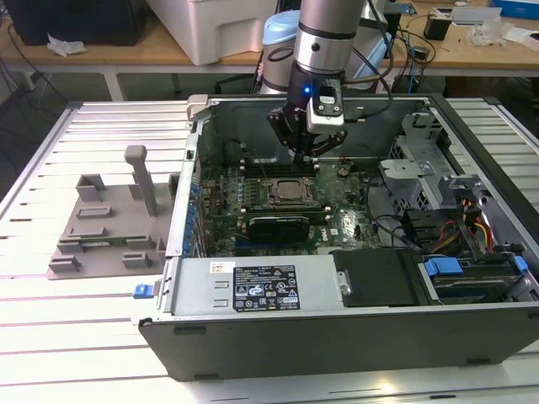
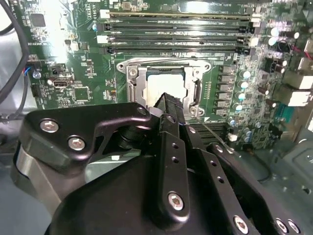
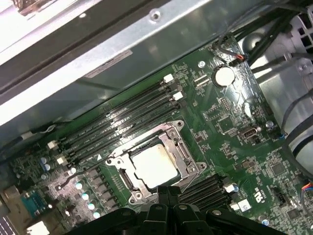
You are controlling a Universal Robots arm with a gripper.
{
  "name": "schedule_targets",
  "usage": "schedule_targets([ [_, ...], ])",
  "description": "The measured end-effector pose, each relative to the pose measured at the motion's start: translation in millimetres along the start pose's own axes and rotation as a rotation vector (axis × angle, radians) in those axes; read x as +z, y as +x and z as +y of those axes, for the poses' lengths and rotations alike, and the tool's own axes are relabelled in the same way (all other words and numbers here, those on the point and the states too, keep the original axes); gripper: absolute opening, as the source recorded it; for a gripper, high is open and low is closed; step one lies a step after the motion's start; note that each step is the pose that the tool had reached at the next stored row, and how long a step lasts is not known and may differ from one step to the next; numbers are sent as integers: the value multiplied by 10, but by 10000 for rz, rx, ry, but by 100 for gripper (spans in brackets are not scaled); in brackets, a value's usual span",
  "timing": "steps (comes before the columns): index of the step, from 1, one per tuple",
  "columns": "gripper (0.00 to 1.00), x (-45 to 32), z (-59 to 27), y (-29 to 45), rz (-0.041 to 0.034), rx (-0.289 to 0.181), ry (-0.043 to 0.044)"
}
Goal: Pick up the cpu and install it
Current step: 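Install the first cpu locking lever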
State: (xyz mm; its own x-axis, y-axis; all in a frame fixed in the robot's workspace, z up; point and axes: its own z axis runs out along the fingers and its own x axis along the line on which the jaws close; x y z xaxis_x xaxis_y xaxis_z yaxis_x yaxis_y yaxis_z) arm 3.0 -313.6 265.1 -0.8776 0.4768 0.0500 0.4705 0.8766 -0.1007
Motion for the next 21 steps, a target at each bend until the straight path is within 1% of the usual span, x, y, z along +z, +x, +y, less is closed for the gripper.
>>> schedule_targets([
  [4, 11, 0, 0, 0, -40, -395, 20],
  [5, 11, 0, 0, 0, -59, -588, 30],
  [21, 11, 0, 0, 0, -195, -1930, 97],
])
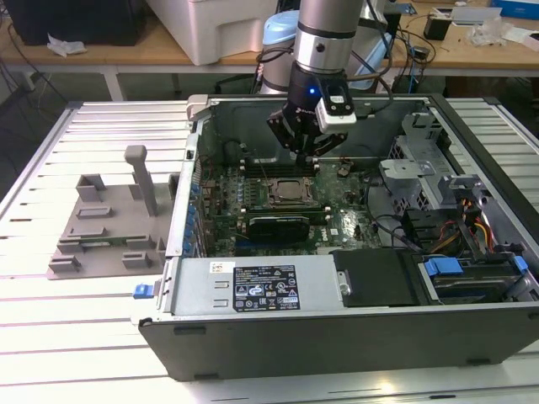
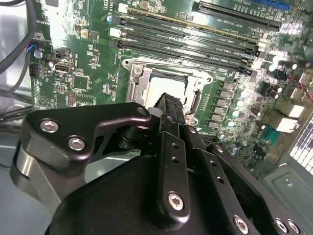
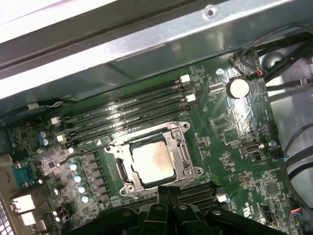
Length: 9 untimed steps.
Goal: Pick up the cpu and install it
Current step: 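Install the first cpu locking lever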
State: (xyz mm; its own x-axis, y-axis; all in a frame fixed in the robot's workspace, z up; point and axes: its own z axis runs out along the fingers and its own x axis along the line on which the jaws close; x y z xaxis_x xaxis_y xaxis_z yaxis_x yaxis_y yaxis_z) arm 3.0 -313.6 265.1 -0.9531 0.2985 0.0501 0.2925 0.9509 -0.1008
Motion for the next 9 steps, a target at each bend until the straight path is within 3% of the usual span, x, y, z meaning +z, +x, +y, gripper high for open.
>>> schedule_targets([
  [9, 11, 0, 0, 0, -97, -958, 49],
])
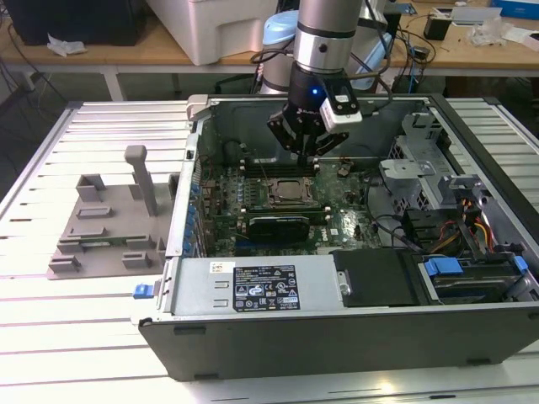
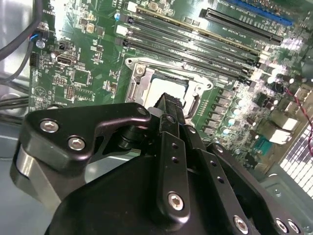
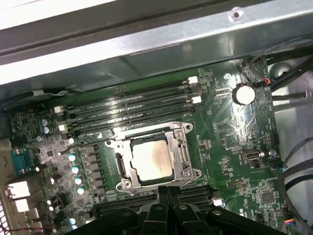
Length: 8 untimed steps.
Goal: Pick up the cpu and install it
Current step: 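Install the first cpu locking lever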
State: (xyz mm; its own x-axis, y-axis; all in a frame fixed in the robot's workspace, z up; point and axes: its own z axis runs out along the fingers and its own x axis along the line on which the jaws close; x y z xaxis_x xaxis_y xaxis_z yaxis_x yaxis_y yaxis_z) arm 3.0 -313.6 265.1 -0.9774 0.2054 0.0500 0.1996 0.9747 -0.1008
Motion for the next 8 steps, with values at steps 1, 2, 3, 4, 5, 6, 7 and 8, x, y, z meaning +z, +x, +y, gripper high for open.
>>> schedule_targets([
  [1, 11, 0, 0, 0, -8, -82, 4],
  [2, 11, 0, 0, 0, -16, -158, 8],
  [3, 11, 0, 0, 0, -26, -259, 13],
  [4, 11, 0, 0, 0, -34, -342, 16],
  [5, 11, 0, 0, 0, -46, -452, 23],
  [6, 11, 0, 0, 0, -55, -540, 27],
  [7, 11, 0, 0, 0, -66, -656, 33],
  [8, 11, 0, 0, 0, -75, -736, 37],
])
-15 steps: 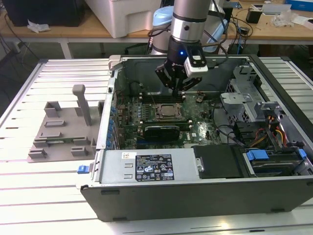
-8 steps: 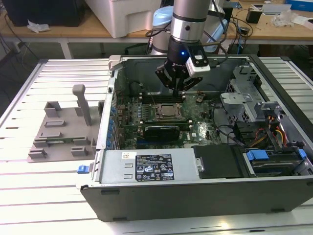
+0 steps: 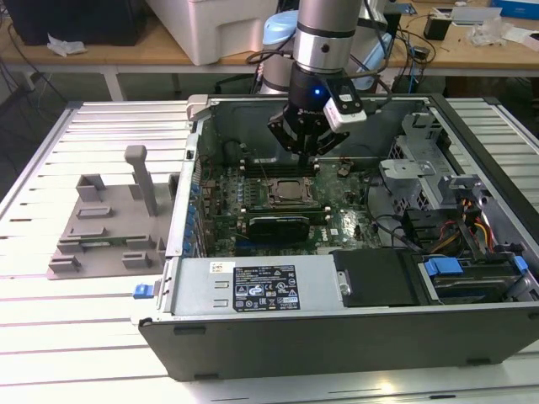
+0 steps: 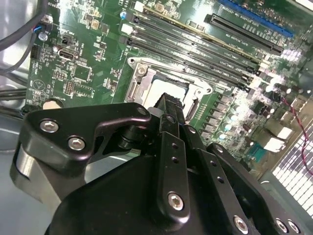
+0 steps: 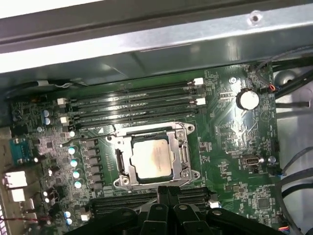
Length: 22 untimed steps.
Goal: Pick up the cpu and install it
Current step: 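Install the first cpu locking lever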
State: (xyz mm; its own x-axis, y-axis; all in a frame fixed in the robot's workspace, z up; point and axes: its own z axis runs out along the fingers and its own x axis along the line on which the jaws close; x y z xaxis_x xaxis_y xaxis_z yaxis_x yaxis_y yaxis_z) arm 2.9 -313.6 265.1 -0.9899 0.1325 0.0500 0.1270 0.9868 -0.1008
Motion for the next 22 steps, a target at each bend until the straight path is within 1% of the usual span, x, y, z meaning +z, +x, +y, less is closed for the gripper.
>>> schedule_targets([
  [6, 11, 0, 0, 0, -71, -711, 36],
  [9, 11, 0, 0, 0, -102, -1003, 51],
  [15, 11, 0, 0, 0, -145, -1436, 73],
  [18, 11, 0, 0, 0, -185, -1821, 91],
  [22, 11, 0, 0, 0, -220, -2175, 110],
])
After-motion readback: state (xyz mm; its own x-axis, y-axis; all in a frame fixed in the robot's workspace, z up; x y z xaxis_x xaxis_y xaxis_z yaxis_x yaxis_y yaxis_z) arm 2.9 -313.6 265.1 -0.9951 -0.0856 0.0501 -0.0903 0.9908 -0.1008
